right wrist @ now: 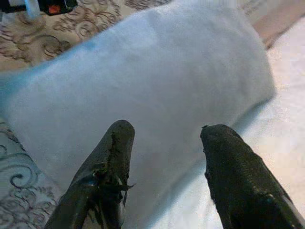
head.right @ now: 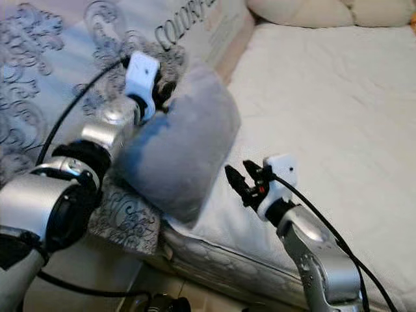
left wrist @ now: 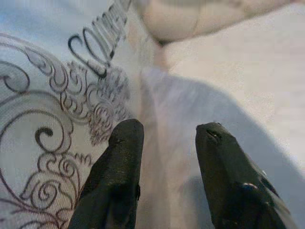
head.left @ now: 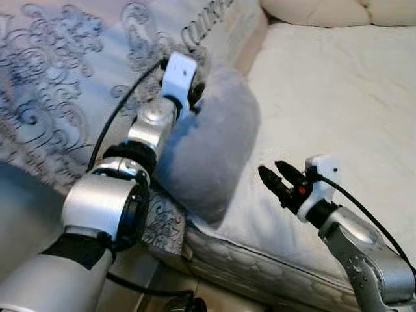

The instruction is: Clean up the room

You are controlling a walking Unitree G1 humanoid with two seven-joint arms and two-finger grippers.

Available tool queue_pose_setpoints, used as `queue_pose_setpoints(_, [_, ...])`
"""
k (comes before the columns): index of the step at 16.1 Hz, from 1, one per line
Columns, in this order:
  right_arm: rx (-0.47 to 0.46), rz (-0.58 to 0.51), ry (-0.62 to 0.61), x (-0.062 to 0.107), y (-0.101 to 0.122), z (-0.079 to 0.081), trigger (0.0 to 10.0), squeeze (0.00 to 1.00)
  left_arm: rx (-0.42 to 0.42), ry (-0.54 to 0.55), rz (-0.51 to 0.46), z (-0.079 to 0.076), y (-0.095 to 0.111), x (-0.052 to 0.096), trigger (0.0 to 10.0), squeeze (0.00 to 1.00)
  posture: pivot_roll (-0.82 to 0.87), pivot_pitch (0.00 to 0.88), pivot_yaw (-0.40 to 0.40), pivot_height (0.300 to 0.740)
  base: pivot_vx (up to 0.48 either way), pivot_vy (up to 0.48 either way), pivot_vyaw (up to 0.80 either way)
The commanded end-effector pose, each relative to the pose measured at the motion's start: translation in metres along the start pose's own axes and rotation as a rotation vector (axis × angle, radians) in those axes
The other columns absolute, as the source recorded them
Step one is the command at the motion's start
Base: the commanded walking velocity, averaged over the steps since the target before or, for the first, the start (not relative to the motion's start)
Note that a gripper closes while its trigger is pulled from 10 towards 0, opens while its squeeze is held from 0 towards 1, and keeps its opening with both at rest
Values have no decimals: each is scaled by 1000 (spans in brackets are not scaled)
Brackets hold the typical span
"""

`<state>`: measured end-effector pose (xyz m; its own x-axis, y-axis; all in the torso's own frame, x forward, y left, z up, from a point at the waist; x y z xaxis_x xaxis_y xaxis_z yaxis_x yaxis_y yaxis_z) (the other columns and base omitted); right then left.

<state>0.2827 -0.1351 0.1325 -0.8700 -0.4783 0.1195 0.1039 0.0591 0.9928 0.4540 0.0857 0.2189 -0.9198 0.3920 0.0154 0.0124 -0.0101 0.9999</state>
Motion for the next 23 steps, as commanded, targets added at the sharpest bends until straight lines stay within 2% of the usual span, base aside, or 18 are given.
queue_pose_setpoints(1, [-11,-22,9,-4,3,6,10000,0,37,-73,-54,-3,14,1,10000,0,-92,0,126,740,0,0,0])
queue_pose_setpoints(3, [-46,-44,-54,-6,3,6,10000,0,38,-201,-134,-22,19,3,10000,0,-81,0,122,740,0,0,0])
queue_pose_setpoints(5, [-52,-48,-138,-6,0,2,10000,0,98,-227,-199,-29,15,12,10000,0,-87,0,129,740,0,0,0])
queue_pose_setpoints(6, [-57,-60,-182,-5,2,0,10000,0,117,-204,-239,-31,6,26,10000,0,-91,0,124,740,0,0,0])
queue_pose_setpoints(7, [-56,-65,-186,-5,3,0,10000,0,127,-190,-239,-30,3,30,10000,0,-90,0,123,740,0,0,0])
queue_pose_setpoints(10, [-59,-96,-195,-5,10,2,10000,0,130,-151,-250,-39,-13,64,10000,0,-73,0,103,740,0,-391,0])
queue_pose_setpoints(12, [-58,-106,-193,-6,11,4,10000,0,113,-118,-229,-49,-22,96,10000,0,-55,0,83,740,0,-480,0])
queue_pose_setpoints(13, [-58,-105,-191,-6,11,4,10000,0,120,-106,-211,-49,-25,102,10000,0,-51,0,79,740,0,-480,0])
queue_pose_setpoints(15, [-56,-103,-187,-7,10,6,10000,0,137,-49,-182,-44,-31,113,10000,0,-46,0,76,740,0,-480,0])
queue_pose_setpoints(16, [-48,-101,-186,-7,9,8,10000,0,139,12,-142,-34,-44,123,10000,0,-49,0,75,740,0,-480,0])
queue_pose_setpoints(19, [-43,-93,-194,-4,7,9,10000,0,137,126,-82,-15,-58,141,10000,0,-45,0,61,740,0,-480,0])
queue_pose_setpoints(23, [-30,-38,-266,6,-8,1,10000,0,64,265,43,9,-92,177,10000,0,-26,0,41,740,0,-480,0])
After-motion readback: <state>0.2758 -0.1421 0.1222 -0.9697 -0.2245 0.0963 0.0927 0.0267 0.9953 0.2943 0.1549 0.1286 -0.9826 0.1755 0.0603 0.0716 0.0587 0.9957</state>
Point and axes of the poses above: a point about 5 cm out from each wrist's last joint towards the gripper, its own x axis pointing back from the gripper into the wrist, its own y axis along the axis of the wrist's last joint, z = x × y, the point moved 4 cm from there along -x, pointing out of the wrist towards the gripper, and after that the axes turned 11 degrees about x, right-handed, at the moved point
